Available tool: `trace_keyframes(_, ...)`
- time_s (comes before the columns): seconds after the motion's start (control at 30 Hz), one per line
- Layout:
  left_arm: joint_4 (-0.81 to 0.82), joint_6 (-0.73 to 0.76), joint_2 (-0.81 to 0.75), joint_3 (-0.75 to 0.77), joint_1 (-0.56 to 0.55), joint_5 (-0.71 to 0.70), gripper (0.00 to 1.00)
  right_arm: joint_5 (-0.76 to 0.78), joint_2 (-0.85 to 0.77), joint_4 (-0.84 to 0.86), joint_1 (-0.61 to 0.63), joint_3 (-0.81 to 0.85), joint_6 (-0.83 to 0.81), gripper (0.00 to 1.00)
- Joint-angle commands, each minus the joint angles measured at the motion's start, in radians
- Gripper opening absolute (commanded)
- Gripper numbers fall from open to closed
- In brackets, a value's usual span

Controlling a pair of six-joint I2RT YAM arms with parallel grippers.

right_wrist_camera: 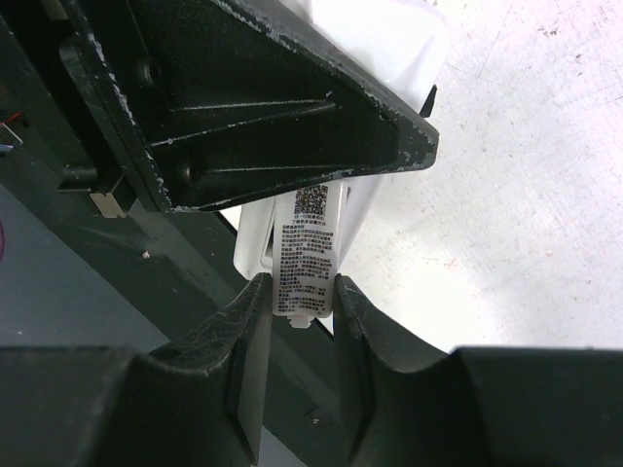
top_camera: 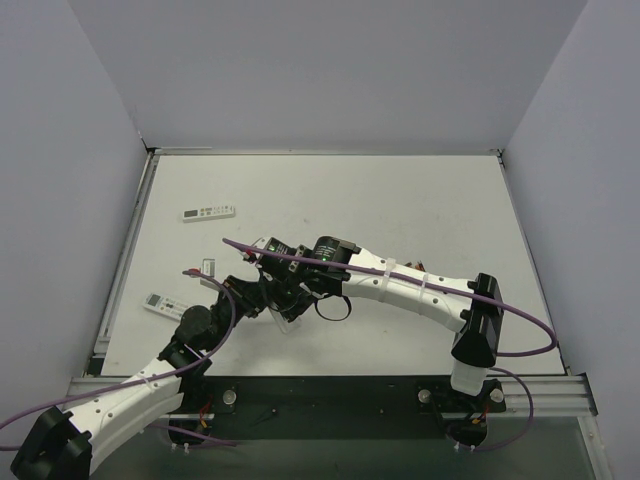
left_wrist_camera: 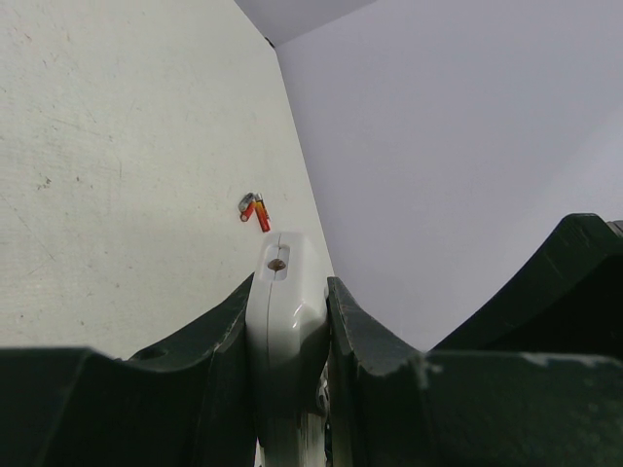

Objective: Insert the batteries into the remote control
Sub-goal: Load the battery cover into the remote control.

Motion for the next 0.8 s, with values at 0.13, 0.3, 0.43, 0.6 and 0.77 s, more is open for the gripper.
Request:
trace_keyframes(0.13,0.048,0.008,-0.017,-0.023,-0.006,-0.027,0.0,0.014,-0.005,-0.055,0.002,0.009,0.018,0.0)
trace_keyframes(0.3,0.046,0.007,-0.017,-0.023,-0.006,-0.033,0.0,0.016,-0.004,-0.061,-0.001,0.006,0.02,0.0)
trace_keyframes(0.43,0.045,0.007,-0.019,-0.025,-0.008,-0.036,0.0,0.019,-0.004,-0.062,-0.005,0.003,0.024,0.0)
trace_keyframes(0.6,0.037,0.007,-0.03,-0.026,-0.008,-0.039,0.0,0.03,-0.007,-0.064,-0.009,0.001,0.024,0.0)
trace_keyframes(0.77,0.035,0.011,-0.034,-0.026,-0.008,-0.038,0.0,0.05,-0.013,-0.042,-0.003,0.006,0.018,0.0)
